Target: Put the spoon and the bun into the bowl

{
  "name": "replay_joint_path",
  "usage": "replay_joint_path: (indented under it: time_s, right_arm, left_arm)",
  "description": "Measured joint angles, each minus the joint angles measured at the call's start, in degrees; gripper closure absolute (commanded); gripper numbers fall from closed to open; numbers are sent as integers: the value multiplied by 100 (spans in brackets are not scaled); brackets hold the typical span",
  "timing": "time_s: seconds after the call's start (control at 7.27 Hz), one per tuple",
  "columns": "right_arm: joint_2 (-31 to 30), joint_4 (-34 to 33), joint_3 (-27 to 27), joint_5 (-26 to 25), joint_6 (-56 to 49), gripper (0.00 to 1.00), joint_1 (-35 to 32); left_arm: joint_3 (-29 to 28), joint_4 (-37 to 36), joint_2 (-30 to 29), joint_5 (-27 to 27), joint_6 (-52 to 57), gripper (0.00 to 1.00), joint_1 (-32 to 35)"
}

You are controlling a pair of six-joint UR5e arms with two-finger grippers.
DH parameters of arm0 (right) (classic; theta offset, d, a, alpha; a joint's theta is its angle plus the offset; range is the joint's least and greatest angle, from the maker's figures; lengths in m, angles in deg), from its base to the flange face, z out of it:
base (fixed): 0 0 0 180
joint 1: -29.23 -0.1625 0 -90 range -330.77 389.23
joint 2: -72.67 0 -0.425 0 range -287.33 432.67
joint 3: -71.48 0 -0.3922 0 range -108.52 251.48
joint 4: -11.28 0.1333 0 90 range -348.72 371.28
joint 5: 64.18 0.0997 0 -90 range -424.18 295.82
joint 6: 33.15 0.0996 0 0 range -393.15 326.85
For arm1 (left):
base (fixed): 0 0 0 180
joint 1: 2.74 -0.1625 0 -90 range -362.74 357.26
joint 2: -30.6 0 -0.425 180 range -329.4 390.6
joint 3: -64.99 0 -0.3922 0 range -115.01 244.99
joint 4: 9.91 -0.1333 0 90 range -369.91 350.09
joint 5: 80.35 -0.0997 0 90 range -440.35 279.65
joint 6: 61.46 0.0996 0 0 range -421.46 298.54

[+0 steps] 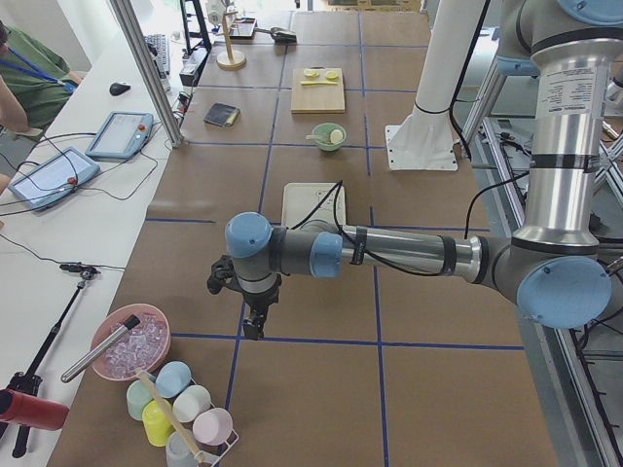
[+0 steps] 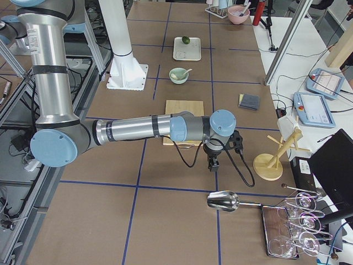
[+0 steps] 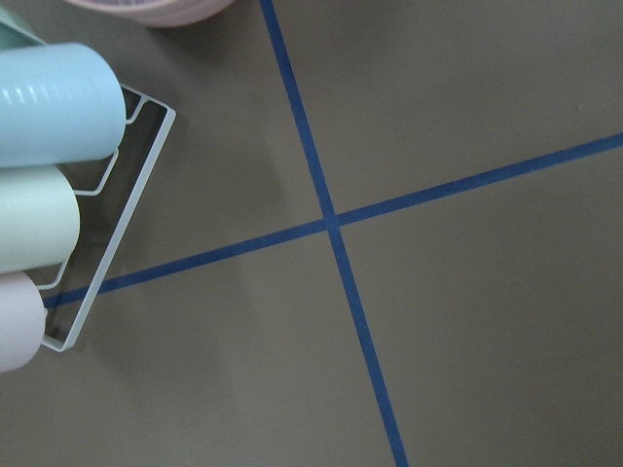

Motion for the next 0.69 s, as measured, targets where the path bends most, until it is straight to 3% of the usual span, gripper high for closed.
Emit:
replay_joint_path:
  time_s: [0.69]
  right_arm:
    - [-328,5,-255,5,13,0,-383]
  left_arm:
    - [-46,-3,105,94,-63,0,39]
